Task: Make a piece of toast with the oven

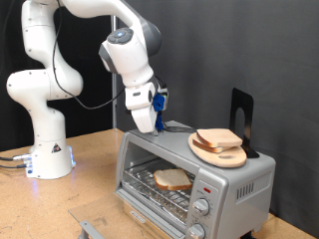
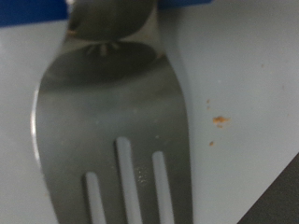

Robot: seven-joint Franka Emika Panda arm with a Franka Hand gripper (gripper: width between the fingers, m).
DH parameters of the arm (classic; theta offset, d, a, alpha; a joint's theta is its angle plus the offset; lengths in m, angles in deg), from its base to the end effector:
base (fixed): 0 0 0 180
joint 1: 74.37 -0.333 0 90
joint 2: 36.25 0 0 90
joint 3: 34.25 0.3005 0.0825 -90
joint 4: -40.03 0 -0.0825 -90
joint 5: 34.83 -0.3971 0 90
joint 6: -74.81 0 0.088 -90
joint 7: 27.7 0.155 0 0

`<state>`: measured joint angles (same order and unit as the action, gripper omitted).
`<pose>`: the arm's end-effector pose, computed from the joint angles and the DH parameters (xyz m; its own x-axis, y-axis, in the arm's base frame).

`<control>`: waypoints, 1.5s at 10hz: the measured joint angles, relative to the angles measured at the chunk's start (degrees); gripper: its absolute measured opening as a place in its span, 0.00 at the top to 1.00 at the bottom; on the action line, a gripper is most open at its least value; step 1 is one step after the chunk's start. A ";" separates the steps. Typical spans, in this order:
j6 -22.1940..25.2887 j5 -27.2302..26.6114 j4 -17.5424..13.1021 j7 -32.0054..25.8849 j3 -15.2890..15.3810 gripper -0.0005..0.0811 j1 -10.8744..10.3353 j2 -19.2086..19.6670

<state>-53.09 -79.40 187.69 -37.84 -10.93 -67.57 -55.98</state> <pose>0.4124 0.1592 0.3074 0.9988 -0.0432 -0.0247 -0.0497 -0.8899 -0.4534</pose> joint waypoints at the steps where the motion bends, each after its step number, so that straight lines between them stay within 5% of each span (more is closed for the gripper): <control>1: -0.67 -0.80 0.05 -0.94 -0.08 0.02 0.00 -0.23; 4: 1.57 -4.39 -0.04 -4.11 -2.83 0.01 0.07 -3.29; 7: 11.54 -1.90 -1.66 -4.14 -7.38 0.00 1.26 -6.95; 10: 11.25 -4.33 -0.79 -6.27 -8.76 0.00 1.31 -7.43; 15: 23.27 -2.99 0.06 -13.93 -20.43 0.00 4.85 -10.92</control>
<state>-29.82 -82.39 187.76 -51.77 -31.35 -62.72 -66.90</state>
